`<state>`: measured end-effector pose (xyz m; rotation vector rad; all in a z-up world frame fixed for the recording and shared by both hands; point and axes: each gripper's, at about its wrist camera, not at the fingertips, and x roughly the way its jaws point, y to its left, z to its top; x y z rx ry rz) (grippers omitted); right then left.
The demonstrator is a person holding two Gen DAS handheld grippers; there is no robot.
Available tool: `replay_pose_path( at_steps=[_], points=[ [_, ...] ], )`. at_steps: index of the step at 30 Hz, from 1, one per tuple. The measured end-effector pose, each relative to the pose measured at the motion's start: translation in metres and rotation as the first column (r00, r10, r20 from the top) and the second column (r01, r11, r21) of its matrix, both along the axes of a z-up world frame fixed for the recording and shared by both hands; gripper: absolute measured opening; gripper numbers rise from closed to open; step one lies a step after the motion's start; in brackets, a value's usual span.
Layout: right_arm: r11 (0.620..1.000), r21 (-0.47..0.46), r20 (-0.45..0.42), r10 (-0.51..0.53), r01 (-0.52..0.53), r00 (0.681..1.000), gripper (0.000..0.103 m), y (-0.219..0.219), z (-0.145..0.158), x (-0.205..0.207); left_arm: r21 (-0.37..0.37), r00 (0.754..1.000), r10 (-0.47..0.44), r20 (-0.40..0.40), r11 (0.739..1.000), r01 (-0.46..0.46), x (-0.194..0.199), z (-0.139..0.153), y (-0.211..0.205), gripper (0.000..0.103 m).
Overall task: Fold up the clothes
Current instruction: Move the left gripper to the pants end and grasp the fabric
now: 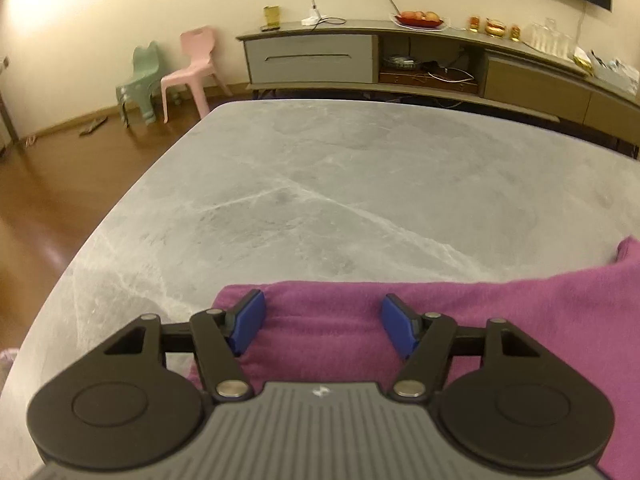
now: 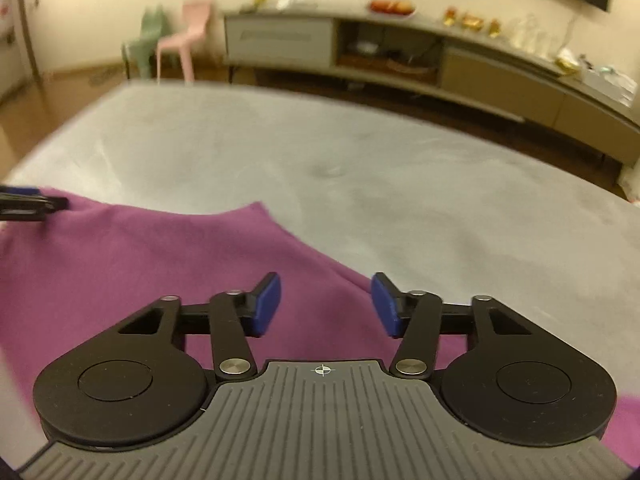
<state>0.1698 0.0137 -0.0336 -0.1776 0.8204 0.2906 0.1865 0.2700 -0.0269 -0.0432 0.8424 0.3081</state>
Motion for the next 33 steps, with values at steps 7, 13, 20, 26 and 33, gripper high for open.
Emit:
replay_pose_path(
  at_steps=[7, 13, 20, 26, 33],
  points=[
    [0.993, -0.059, -0.018, -0.106, 0.105, 0.994, 0.058, -0.119, -0.001, -0.098, 0.002, 1.000, -0.020, -0.015, 1.000, 0.020, -0.015, 0.001, 0.005, 0.066],
    [0.973, 0.128, 0.051, -0.202, 0.194, 0.978, 0.055, -0.156, 0.005, -0.124, -0.196, 0.993, 0.049, 0.110, 0.980, -0.026, -0.076, 0.036, 0.030, 0.067],
    [0.975, 0.024, 0.010, -0.220, 0.220, 0.975, 0.062, -0.151, -0.031, -0.129, -0.236, 1.000, -0.003, -0.012, 0.972, 0.001, -0.110, 0.006, 0.048, 0.067],
    [1.000, -0.006, 0.182, 0.005, -0.004, 0.983, 0.071, -0.028, 0.030, -0.153, -0.384, 0.985, 0.159, 0.063, 0.915, -0.123, -0.130, 0.022, 0.079, 0.070],
    [0.862, -0.148, 0.251, 0.507, -0.485, 0.825, 0.088, 0.197, 0.015, -0.161, -0.468, 0.969, 0.245, 0.024, 0.860, -0.205, -0.140, 0.008, 0.098, 0.079]
  ],
)
